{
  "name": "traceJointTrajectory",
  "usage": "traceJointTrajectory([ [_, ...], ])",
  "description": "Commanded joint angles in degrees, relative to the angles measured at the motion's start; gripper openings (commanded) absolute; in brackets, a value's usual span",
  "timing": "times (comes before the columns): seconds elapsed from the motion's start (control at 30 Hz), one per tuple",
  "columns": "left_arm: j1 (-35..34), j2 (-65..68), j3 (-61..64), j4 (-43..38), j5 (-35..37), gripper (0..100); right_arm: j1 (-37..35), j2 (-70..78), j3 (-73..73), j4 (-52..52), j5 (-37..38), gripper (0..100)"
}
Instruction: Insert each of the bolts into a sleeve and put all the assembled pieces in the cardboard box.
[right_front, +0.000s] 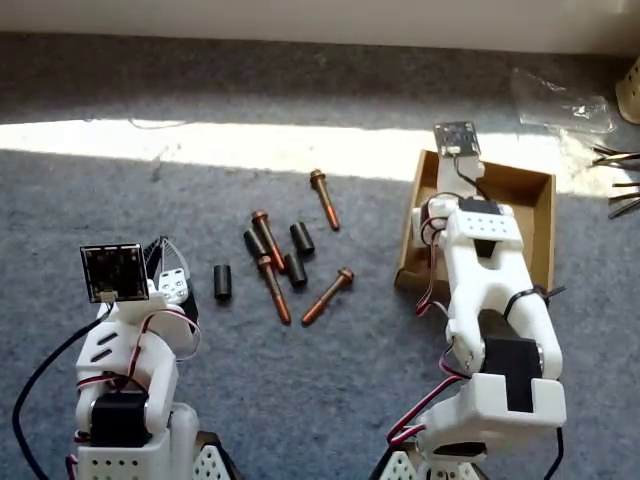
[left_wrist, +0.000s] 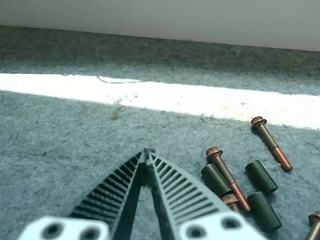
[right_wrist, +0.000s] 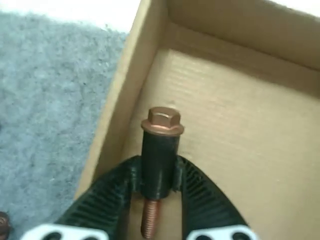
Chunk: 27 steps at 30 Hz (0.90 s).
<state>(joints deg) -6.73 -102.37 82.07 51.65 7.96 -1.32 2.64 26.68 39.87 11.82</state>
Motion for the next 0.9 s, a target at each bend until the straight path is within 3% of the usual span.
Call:
traceJointTrajectory([
  [0.0, -0.5, 0.4, -0.4, -1.3, -0.2, 0, 0.4, -0.5, -3.3, -1.5, -0.2, 11.4],
  [0.37, -0.5, 0.4, -0.4, -1.3, -0.2, 0, 1.2, -1.1, -3.7, -1.5, -0.1, 12.0],
  [0.6, -0.5, 0.4, -0.4, -1.3, -0.2, 0, 0.8, -11.8, -5.1, -1.2, -0.1, 12.0],
  [0.87, -0.9, 0.4, -0.4, -1.4, -0.2, 0, -5.1, -24.7, -3.0, 10.0, -0.1, 12.0],
])
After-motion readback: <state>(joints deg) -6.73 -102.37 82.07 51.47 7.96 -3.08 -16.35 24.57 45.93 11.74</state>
